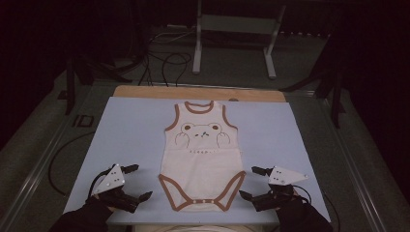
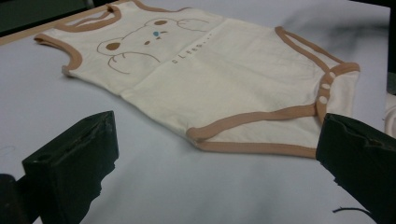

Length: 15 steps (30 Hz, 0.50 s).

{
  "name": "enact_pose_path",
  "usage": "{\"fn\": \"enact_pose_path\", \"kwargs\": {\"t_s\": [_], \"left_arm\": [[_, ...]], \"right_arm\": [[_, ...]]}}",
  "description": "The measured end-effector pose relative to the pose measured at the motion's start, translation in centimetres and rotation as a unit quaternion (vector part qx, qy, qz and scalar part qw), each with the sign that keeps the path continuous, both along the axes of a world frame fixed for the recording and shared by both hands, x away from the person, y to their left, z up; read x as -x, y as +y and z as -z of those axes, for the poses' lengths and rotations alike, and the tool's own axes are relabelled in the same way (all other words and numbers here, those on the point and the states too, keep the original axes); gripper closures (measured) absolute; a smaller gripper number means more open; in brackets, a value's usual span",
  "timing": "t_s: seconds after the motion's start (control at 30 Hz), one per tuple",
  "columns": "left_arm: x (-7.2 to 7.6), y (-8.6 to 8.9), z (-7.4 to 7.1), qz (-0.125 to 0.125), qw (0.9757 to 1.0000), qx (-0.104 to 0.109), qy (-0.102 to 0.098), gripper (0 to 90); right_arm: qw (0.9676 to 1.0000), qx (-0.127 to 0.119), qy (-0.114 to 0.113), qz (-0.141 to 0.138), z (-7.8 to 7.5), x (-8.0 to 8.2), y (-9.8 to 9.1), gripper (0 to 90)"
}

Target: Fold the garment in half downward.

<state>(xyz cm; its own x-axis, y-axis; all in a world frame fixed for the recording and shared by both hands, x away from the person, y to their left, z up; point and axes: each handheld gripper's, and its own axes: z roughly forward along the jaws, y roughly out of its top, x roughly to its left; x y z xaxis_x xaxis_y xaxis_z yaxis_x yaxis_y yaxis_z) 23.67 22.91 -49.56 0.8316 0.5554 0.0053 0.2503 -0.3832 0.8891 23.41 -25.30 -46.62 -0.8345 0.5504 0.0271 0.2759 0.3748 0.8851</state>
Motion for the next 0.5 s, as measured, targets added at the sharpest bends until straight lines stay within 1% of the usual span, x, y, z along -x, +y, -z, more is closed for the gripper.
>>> {"fn": "enact_pose_path", "kwargs": {"t_s": [0.03, 0.1, 0.13, 0.17, 0.23, 0.27, 0.3, 0.33, 0.37, 0.4, 0.43, 0.5], "left_arm": [[-0.1, -0.2, -0.8, 0.005, 1.0, 0.004, 0.0, 0.2], [-0.2, -0.3, -1.1, 0.008, 1.0, 0.005, 0.0, 0.2], [-0.4, -0.4, -1.7, 0.013, 0.9999, 0.001, -0.001, 0.2], [-0.4, -0.4, -1.7, 0.013, 0.9999, 0.001, -0.001, 0.2], [-0.7, -0.6, -2.3, 0.016, 0.9999, -0.003, -0.005, 0.2], [-0.8, -0.6, -2.6, 0.016, 0.9998, -0.006, -0.007, 0.2], [-1.0, -0.6, -2.9, 0.018, 0.9998, 0.0, -0.006, 0.2], [-1.4, -0.7, -3.5, 0.02, 0.9998, 0.002, -0.002, 0.2], [-1.4, -0.7, -3.5, 0.02, 0.9998, 0.002, -0.002, 0.2], [-1.5, -0.8, -3.8, 0.022, 0.9998, -0.003, -0.003, 0.2], [-1.7, -0.8, -4.0, 0.025, 0.9996, -0.007, -0.005, 0.2], [-1.9, -1.0, -4.4, 0.03, 0.9995, -0.01, -0.007, 0.2]], "right_arm": [[1.0, 0.004, -0.002, 0.001, -0.6, 0.0, 0.1, 8.5], [0.9999, 0.006, -0.009, 0.002, -1.1, -0.1, 0.1, 8.5], [0.9999, 0.004, -0.01, 0.005, -1.3, -0.2, 0.1, 8.5], [0.9999, 0.004, -0.01, 0.005, -1.3, -0.2, 0.1, 8.5], [0.9998, 0.006, -0.014, 0.008, -1.9, -0.4, 0.1, 8.5], [0.9996, 0.012, -0.025, 0.01, -2.4, -0.7, 0.1, 8.5], [0.9996, 0.012, -0.025, 0.01, -2.4, -0.7, 0.1, 8.5], [0.9993, 0.011, -0.03, 0.016, -3.0, -1.0, 0.1, 8.5], [0.9993, 0.011, -0.03, 0.016, -3.0, -1.0, 0.1, 8.5], [0.9992, 0.009, -0.032, 0.022, -3.6, -1.4, 0.1, 8.5], [0.9992, 0.009, -0.032, 0.022, -3.6, -1.4, 0.1, 8.5], [0.9988, 0.012, -0.038, 0.027, -4.3, -1.9, 0.1, 8.6]]}}
